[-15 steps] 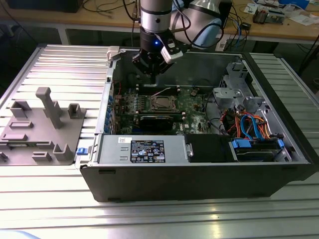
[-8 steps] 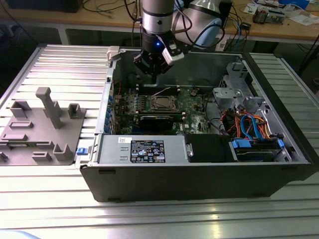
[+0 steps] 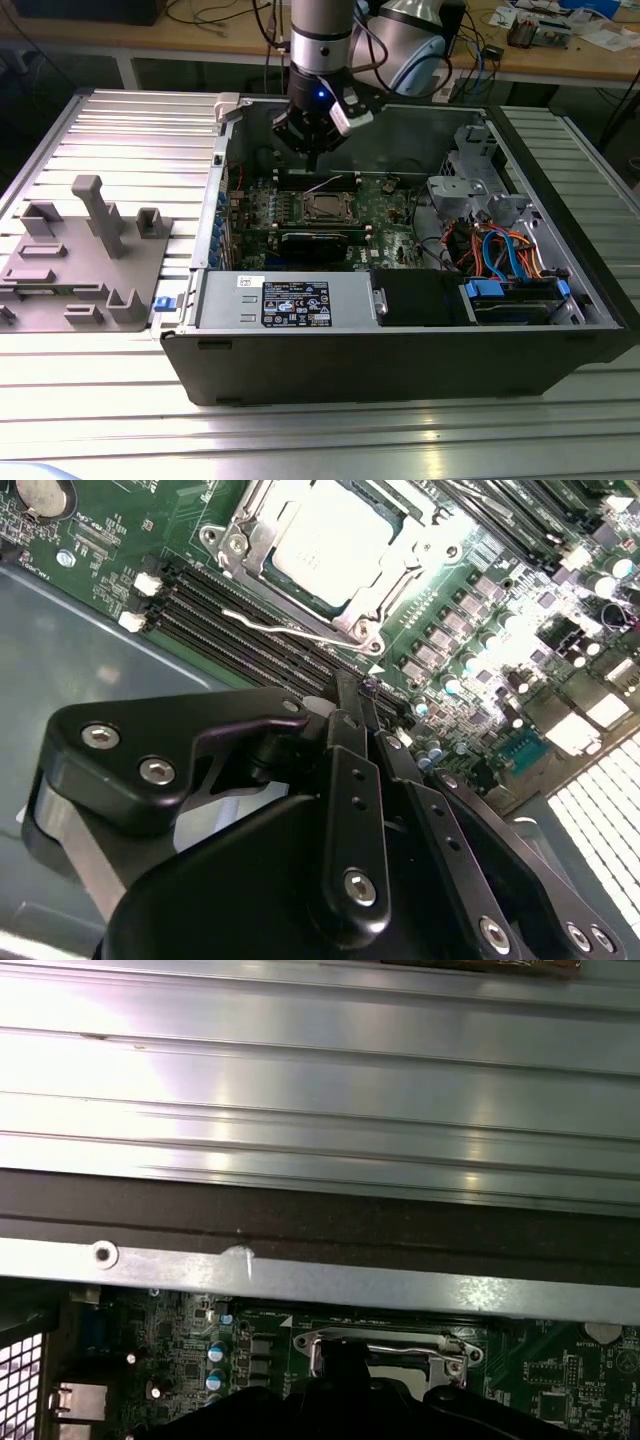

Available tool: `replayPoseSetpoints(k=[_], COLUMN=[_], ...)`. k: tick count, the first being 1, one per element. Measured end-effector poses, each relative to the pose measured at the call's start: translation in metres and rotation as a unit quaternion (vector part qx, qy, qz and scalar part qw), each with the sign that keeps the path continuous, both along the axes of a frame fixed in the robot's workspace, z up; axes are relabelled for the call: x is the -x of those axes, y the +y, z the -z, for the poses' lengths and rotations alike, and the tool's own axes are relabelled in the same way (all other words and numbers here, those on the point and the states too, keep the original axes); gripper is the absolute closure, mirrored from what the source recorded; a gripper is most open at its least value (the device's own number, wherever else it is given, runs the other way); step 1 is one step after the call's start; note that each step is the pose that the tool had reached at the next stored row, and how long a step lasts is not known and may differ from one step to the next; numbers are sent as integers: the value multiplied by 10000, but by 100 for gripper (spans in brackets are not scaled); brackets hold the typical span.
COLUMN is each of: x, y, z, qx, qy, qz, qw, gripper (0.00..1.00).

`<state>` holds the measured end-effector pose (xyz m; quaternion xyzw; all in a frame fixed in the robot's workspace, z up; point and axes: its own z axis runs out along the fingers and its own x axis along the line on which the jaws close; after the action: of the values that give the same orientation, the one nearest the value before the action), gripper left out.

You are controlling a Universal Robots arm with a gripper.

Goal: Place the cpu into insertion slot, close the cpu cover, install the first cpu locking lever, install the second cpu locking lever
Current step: 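Install the first cpu locking lever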

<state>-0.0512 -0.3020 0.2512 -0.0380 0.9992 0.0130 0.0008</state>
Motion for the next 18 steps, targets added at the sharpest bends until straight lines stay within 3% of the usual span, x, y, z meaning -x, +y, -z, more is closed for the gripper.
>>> replayPoseSetpoints(k=[18], x=[-34], y=[0], z=[214], qx=[0], qy=[31], qz=[-133], qw=[9999], gripper=[89])
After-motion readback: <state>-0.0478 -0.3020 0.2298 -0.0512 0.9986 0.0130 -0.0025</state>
